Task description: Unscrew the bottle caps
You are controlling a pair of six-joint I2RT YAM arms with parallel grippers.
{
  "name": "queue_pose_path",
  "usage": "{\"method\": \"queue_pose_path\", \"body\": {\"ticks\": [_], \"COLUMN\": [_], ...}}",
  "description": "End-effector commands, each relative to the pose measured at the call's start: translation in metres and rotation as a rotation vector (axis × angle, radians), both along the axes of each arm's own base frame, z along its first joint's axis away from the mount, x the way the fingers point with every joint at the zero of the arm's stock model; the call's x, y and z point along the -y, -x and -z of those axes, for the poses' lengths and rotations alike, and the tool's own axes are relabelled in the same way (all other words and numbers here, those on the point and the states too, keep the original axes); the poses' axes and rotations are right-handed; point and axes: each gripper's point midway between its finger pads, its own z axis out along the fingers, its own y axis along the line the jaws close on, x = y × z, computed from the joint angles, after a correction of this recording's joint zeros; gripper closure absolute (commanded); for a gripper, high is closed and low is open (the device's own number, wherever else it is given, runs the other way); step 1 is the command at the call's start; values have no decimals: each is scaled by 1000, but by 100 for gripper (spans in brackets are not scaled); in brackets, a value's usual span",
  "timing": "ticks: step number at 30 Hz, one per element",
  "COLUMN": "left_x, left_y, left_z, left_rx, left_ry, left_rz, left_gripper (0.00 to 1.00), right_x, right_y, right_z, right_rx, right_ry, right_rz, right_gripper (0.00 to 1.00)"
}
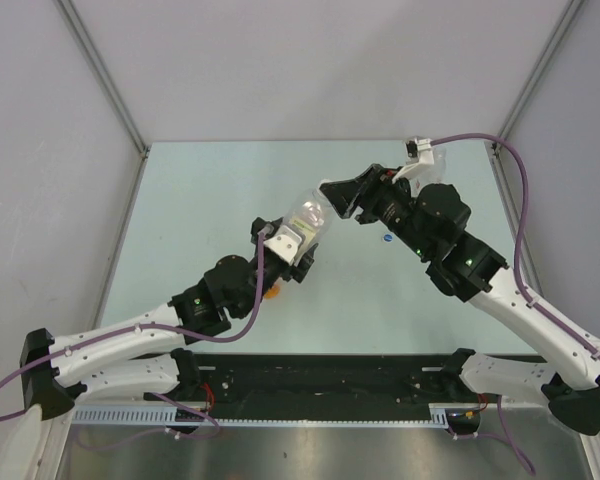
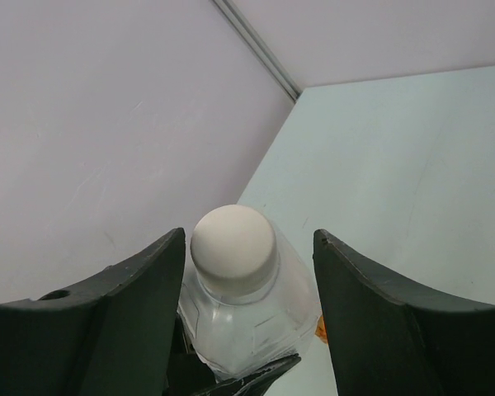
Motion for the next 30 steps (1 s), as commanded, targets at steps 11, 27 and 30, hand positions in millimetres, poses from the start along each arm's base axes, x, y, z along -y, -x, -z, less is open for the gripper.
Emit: {"method": "queue_pose_path", "body": {"ticks": [11, 27, 30], "left_x": [0, 10, 24], "left_y": [5, 35, 66], "left_z": [-16, -45, -62], "left_rx": [24, 1, -15], "left_ry": [51, 87, 114], "left_rz": [15, 201, 411], "left_gripper": [100, 100, 100], "right_x": [-5, -21, -17], "right_y": [1, 21, 23], "right_z": [-22, -5, -4], "right_rx": [54, 68, 75], "right_ry": [-34, 52, 59], "right_rz": [-16, -245, -303], "right_gripper": [49, 100, 100]}}
